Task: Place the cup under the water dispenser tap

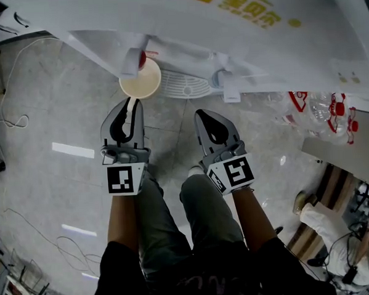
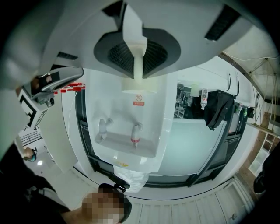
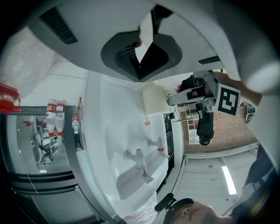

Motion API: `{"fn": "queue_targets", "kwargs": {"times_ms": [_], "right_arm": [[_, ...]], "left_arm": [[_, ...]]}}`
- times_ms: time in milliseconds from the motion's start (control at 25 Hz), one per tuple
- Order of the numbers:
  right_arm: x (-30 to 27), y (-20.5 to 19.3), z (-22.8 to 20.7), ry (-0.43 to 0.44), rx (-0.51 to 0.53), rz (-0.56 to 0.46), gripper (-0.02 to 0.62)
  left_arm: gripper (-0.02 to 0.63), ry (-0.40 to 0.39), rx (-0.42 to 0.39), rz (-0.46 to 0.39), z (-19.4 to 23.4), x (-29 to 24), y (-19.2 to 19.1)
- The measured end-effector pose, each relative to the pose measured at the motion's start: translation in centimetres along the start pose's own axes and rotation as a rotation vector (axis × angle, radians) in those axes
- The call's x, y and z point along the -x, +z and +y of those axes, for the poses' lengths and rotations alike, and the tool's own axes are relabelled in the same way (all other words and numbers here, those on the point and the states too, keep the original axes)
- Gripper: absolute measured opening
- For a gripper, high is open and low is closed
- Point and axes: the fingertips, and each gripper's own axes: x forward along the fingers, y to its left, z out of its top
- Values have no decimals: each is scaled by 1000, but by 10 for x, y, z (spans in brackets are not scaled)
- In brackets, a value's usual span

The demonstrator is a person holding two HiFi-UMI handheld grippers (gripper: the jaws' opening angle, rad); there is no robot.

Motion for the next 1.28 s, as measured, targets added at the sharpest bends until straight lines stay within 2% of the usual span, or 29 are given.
{"fn": "queue_targets", "kwargs": {"times_ms": [400, 840, 1040, 1280], "right_arm": [[-2, -9, 2, -10, 1, 28, 14], [2, -12, 6, -25, -9, 45, 14], [6, 4, 17, 1, 14, 50, 14], [23, 37, 28, 3, 0, 39, 14]], "left_arm": [[66, -19, -1, 12, 2, 2, -3], [154, -52, -14, 19, 3, 13, 0], [173, -52, -14, 41, 3, 26, 13], [176, -43, -7, 60, -2, 40, 47]]}}
